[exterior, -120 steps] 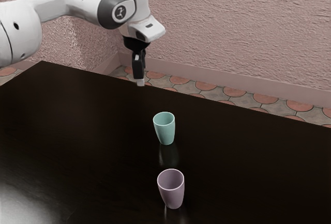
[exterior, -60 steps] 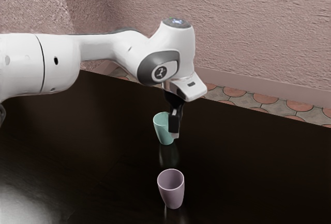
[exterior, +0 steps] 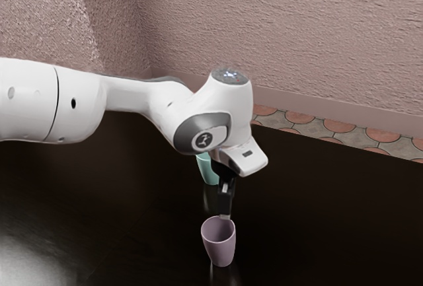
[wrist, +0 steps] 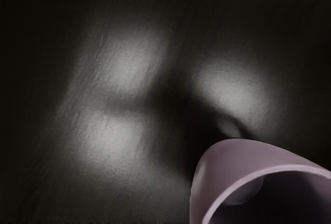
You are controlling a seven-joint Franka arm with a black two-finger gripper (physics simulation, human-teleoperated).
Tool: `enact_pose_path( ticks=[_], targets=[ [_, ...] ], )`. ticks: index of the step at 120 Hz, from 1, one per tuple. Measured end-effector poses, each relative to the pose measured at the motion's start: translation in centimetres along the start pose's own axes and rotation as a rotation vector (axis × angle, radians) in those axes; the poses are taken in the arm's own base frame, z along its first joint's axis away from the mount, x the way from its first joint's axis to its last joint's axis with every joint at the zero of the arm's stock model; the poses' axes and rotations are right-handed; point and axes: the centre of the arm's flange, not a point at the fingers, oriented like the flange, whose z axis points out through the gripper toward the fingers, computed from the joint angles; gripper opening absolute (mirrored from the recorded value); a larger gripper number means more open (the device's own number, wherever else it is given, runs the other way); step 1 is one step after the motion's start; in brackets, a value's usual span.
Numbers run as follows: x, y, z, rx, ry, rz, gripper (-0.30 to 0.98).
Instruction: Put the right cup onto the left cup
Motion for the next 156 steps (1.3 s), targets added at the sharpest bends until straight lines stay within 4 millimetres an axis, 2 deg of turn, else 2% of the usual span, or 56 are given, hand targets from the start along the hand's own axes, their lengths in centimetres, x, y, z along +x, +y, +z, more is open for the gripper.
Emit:
enact_pose_path(
  ticks=[31,44,58,70,84,112,126,140,156],
  targets=[
    [-0.2,1.0,3.3,-0.033,-0.014,-0.034,0.67],
    [-0.8,1.7,4.9,-0.045,-0.022,-0.049,0.44],
    [-1.0,1.9,5.4,-0.045,-0.016,-0.064,0.18],
    [-1.0,1.9,5.2,-0.037,-0.007,-0.075,0.06],
    [-1.0,1.8,5.0,-0.029,-0.005,-0.084,-0.02],
    [-1.0,1.8,4.3,-0.015,0.000,-0.103,-0.08],
    [-1.4,1.6,2.6,0.008,0.016,-0.113,-0.09],
    [-2.3,0.7,0.9,0.037,0.032,-0.133,-0.09],
    [-4.3,-1.8,-0.4,0.058,0.046,-0.190,-0.10]
  ],
)
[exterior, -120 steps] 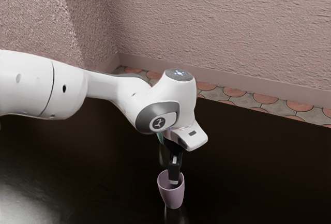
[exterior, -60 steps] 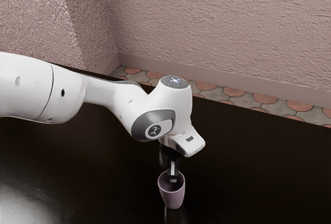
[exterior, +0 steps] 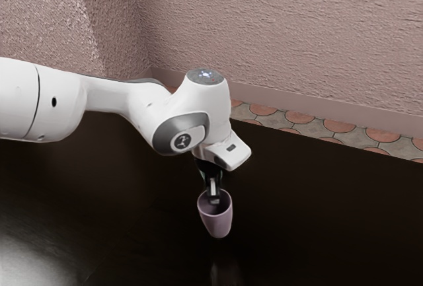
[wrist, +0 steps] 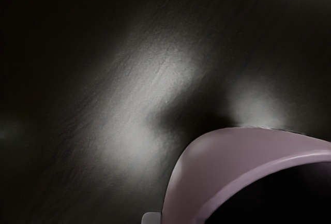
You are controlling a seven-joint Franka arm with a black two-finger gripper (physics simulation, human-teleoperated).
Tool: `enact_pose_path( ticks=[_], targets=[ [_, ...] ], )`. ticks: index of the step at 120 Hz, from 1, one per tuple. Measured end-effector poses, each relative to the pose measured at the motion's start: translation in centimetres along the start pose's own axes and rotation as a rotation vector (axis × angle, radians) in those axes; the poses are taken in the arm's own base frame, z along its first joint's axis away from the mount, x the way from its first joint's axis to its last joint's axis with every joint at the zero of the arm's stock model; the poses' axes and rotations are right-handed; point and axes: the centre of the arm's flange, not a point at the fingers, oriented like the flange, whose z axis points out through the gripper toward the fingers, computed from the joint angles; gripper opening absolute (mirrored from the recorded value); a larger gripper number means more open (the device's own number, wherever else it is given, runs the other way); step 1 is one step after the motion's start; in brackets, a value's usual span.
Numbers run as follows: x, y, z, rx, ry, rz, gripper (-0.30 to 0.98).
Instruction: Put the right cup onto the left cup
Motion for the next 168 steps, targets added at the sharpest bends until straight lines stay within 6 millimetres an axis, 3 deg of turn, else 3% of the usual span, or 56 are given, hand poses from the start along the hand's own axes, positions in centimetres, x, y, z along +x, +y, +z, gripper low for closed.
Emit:
enact_pose_path(
  ticks=[20,46,67,100,168],
  targets=[
    [-0.6,-4.2,-3.1,0.033,0.019,-0.060,-0.10],
    [-3.3,-10.7,-6.8,0.065,0.003,-0.141,-0.10],
    [-3.6,-13.1,-9.8,0.100,-0.022,-0.131,-0.10],
    [-3.7,-16.9,-9.6,0.130,-0.072,-0.093,-0.10],
    [-0.6,-18.3,-6.8,0.168,-0.074,0.084,-0.10]
  ],
)
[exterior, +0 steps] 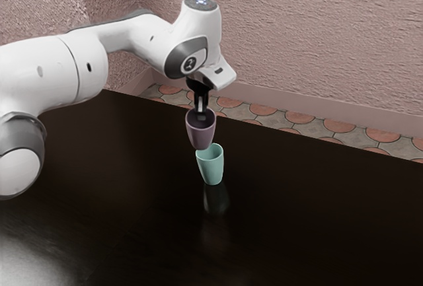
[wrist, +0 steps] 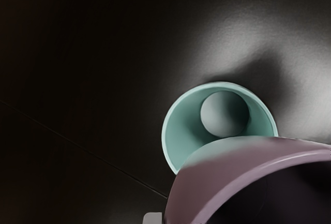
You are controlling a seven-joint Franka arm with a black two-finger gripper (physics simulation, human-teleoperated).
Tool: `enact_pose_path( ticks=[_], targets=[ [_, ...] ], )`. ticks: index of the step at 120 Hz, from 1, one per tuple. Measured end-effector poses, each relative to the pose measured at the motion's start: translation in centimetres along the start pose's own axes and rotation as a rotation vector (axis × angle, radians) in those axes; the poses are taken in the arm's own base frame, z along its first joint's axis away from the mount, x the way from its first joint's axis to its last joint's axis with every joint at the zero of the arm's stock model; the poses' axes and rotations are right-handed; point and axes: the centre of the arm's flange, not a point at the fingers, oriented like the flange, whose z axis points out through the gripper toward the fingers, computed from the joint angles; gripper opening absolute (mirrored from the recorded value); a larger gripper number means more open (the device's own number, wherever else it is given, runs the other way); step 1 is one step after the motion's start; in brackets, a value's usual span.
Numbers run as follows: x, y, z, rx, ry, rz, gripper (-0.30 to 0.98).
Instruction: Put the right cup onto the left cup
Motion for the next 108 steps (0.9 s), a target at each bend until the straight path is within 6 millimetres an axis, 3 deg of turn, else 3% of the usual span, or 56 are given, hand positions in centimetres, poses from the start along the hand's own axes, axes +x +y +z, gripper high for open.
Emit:
enact_pose_path(
  ticks=[108],
  targets=[
    [1.5,-0.7,4.2,-0.055,0.020,0.059,-0.09]
  ],
)
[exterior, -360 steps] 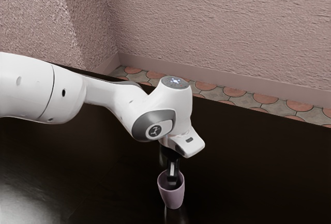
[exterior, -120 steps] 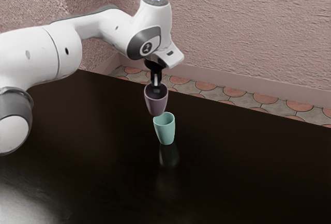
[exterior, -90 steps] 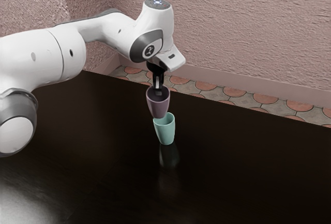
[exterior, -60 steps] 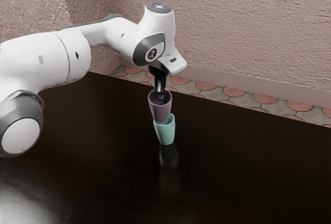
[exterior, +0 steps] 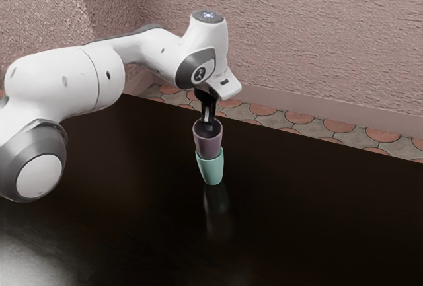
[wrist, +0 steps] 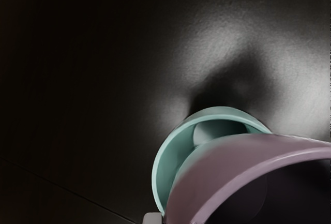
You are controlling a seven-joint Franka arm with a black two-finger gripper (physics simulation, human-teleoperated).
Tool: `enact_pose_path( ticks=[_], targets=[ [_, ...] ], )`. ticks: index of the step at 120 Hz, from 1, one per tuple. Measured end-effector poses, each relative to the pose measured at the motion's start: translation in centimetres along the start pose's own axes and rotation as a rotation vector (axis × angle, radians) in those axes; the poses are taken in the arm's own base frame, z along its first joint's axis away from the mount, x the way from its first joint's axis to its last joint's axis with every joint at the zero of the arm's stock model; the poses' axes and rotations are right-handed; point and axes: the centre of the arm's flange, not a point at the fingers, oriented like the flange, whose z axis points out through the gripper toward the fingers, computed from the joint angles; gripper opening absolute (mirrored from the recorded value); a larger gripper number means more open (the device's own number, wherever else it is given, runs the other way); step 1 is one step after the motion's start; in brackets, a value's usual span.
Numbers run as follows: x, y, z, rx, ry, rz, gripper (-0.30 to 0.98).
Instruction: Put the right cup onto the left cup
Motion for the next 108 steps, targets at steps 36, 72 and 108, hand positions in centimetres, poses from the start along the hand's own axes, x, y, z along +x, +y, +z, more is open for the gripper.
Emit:
enact_pose_path(
  ticks=[36,72,108],
  targets=[
    [-1.1,-0.3,-1.7,-0.011,0.011,-0.006,0.47],
    [-4.0,1.8,-8.5,-0.046,0.046,-0.014,0.63],
    [-13.2,5.0,-15.5,-0.094,0.081,-0.092,0.67]
  ],
)
